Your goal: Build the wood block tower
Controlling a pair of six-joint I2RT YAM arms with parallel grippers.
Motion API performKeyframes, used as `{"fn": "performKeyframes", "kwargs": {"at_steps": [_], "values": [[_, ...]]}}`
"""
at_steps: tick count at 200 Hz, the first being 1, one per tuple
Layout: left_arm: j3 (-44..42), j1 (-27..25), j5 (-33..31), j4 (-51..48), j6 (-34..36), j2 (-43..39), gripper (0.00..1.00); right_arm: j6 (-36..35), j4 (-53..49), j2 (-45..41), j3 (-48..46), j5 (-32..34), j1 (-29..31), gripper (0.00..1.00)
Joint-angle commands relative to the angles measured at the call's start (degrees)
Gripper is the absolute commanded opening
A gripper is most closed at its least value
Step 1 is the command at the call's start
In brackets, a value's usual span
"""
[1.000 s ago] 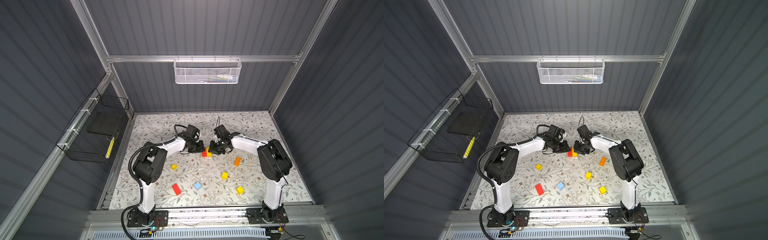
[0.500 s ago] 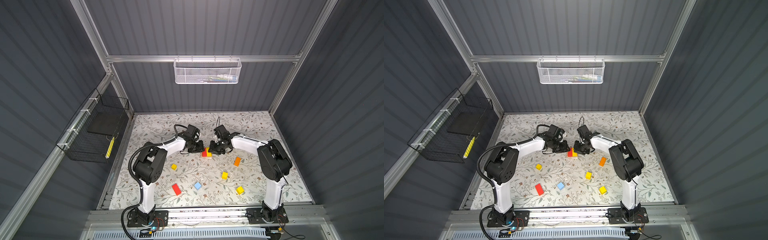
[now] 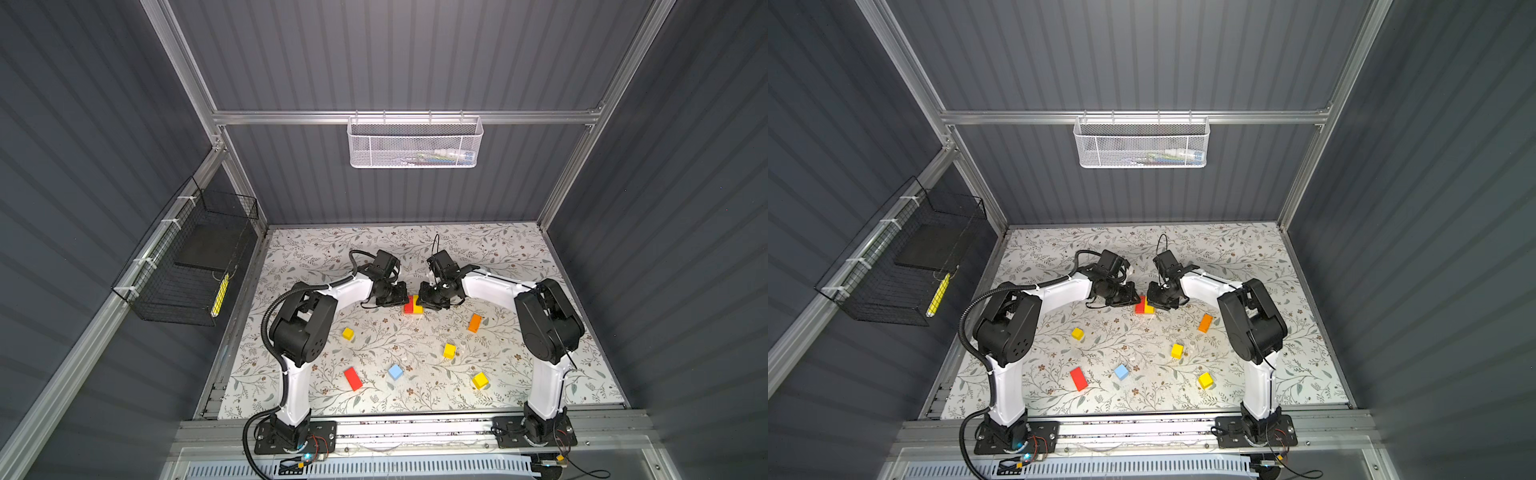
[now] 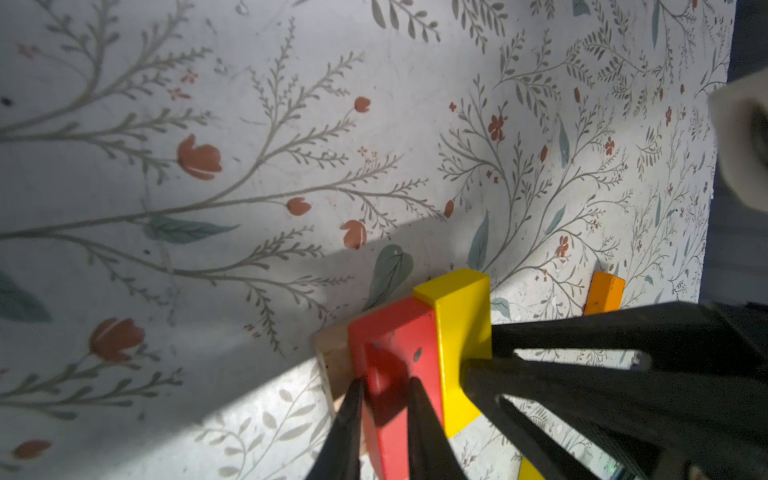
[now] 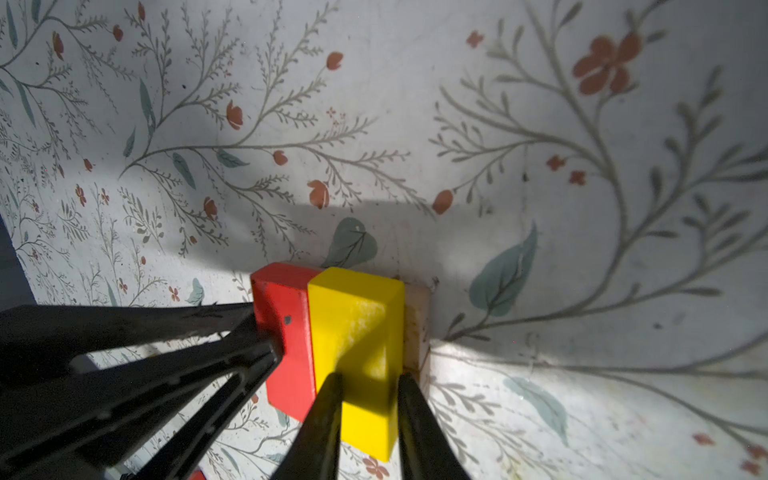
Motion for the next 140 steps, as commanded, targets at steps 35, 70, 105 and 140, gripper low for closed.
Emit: {"fn": "performKeyframes", "kwargs": {"at_steps": [35, 70, 105, 140], "values": [[1.18, -0.34, -2.21, -1.65, 0.01, -0.58, 0.2, -0.04, -2.52, -1.37, 0.46, 1.77, 0.25, 0.32], [0.75, -0.34, -2.75, -1.9, 0.04, -2.07, 0.2, -0.33, -2.81, -2.16, 0.85, 3.14, 0.14, 0.34], [0.29, -0.34, -3.99, -2.35, 0.04, -3.85, 0.21, -0.5, -2.7, -2.77, 1.24, 3.98, -0.18, 0.37], [0.01, -0.34, -4.91, -2.69, 0.01, -5.17, 0.22, -0.58, -2.19, -2.43, 1.86, 3.75, -0.45, 0.38]]}}
